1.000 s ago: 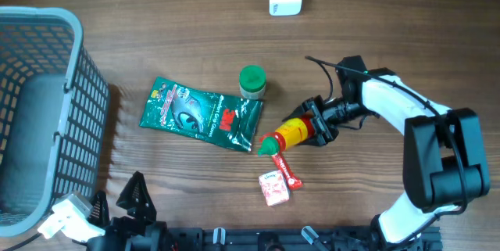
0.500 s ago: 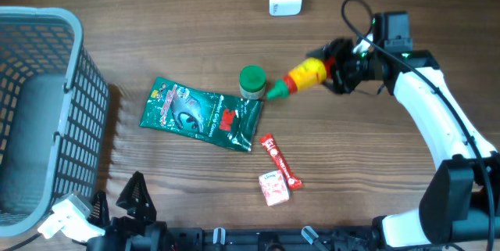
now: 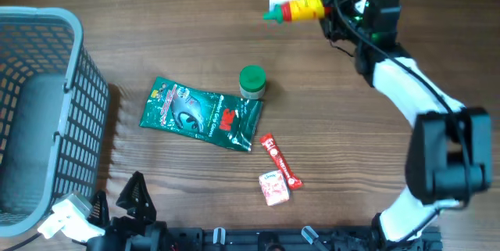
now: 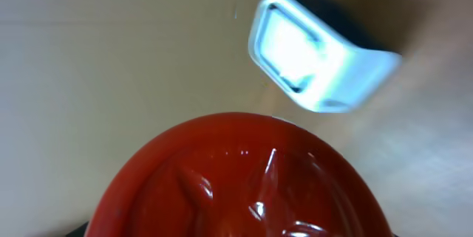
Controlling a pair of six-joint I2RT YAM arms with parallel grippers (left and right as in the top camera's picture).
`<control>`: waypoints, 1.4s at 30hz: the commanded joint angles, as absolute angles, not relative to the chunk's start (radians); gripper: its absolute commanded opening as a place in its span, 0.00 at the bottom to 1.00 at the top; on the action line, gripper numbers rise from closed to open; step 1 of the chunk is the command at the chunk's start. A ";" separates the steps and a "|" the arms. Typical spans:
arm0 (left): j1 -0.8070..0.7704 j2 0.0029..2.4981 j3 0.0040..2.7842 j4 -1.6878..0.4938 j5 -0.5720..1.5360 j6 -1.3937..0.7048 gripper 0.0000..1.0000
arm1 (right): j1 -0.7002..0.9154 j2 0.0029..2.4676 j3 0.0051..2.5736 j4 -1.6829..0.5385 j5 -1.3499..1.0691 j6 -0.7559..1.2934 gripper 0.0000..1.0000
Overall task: Scan the item barcode
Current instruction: 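Hold the chili bottle in front of the white scanner, then carry the chili bottle right and set it down at the table edge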
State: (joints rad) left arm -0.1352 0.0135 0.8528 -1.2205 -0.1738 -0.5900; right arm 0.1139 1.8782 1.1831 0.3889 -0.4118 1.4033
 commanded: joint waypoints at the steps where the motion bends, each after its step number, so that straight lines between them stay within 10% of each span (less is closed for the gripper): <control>1: -0.128 0.006 0.855 -1.217 -0.169 -0.596 1.00 | 0.120 1.980 1.201 0.546 -0.417 1.537 0.60; 33: -0.128 0.006 0.855 -1.217 -0.169 -0.596 1.00 | 0.138 2.376 1.813 0.432 -0.397 1.335 0.50; 42: -0.128 0.006 0.855 -1.217 -0.169 -0.596 1.00 | -0.144 2.233 1.813 -0.141 -0.472 1.234 0.43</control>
State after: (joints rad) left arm -0.1352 0.0135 0.8528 -1.2198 -0.1734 -0.5896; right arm -0.0292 2.3253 1.7939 -0.0410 -0.4118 1.3056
